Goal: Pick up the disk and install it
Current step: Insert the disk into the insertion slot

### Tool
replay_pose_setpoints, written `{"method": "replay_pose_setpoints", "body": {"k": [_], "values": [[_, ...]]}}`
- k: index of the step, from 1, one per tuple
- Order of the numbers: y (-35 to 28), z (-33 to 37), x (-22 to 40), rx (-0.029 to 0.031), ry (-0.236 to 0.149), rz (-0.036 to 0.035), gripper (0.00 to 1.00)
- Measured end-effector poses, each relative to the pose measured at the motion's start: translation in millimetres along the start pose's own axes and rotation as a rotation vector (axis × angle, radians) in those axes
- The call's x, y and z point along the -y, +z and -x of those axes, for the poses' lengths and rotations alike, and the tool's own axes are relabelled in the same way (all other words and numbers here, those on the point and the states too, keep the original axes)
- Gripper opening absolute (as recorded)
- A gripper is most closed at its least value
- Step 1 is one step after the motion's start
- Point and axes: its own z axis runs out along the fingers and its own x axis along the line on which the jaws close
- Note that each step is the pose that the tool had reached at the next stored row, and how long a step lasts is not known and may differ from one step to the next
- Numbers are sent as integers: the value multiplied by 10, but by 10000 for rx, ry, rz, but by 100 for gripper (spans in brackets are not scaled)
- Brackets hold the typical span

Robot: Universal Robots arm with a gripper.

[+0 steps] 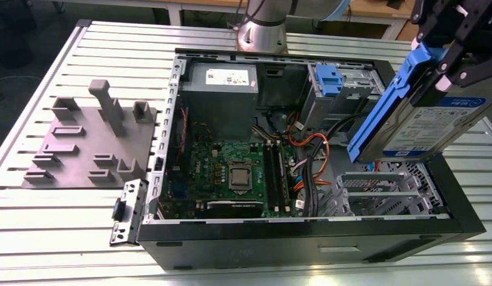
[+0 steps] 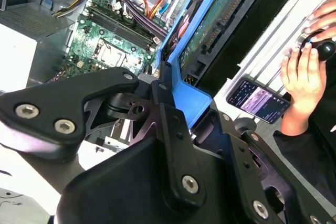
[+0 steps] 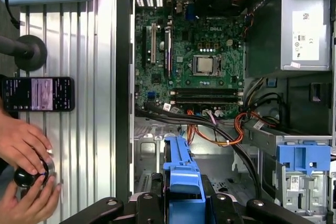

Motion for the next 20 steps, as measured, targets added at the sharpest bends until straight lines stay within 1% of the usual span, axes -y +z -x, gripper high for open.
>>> {"method": "replay_pose_setpoints", "body": {"k": [4,6,20], "values": [[63,-3,0,-2,0,0,36],[77,-4,0,-2,0,0,36],[83,-4,-1,-1,0,0,36]]}}
